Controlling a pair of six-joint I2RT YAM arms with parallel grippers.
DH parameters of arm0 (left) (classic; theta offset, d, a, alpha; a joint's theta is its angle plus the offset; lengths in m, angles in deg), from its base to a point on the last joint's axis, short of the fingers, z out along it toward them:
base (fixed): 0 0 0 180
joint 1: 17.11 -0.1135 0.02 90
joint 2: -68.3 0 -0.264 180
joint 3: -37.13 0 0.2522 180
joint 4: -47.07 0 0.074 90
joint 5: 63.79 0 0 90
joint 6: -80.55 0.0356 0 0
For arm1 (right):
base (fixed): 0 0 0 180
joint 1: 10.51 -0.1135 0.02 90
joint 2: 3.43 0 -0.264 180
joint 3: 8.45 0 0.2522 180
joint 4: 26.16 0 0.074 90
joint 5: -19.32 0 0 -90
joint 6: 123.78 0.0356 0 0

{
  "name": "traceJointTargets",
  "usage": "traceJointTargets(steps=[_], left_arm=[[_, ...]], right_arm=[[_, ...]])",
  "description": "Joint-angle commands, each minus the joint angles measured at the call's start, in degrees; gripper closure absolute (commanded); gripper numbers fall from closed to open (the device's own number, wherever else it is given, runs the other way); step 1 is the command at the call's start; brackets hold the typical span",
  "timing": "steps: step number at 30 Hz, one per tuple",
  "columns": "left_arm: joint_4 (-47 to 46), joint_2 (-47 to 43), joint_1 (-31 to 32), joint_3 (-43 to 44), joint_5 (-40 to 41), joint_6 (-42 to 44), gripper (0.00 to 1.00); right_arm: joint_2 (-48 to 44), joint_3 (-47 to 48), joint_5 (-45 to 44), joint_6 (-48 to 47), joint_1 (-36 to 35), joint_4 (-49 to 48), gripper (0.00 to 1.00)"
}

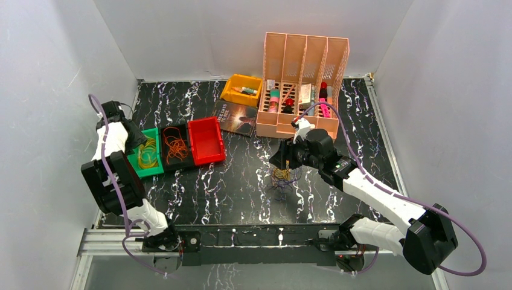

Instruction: Untangle the cables

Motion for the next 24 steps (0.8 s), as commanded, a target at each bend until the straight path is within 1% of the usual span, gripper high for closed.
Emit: traceJointTargets(steps=[1,13,24], left_arm=[[0.71,-4.3,-0.4,0.73,1.69,-0.34,0.52],[1.4,-5.51,-0.41,2.59,0.45,-0.51,0.5],[1.3,-5.23,-0.4,5.72,2.01,-0.17,0.45]], right_arm=[[-1.21,-0.15,-0.03,-0.54,-0.13,-2.07,0.34],[-1.28,-0.41,-0.11,-0.63,-0.13,-2.11,0.34],[-1.28,-0.41,-0.2,-0.96,-0.08,-1.84,0.34]])
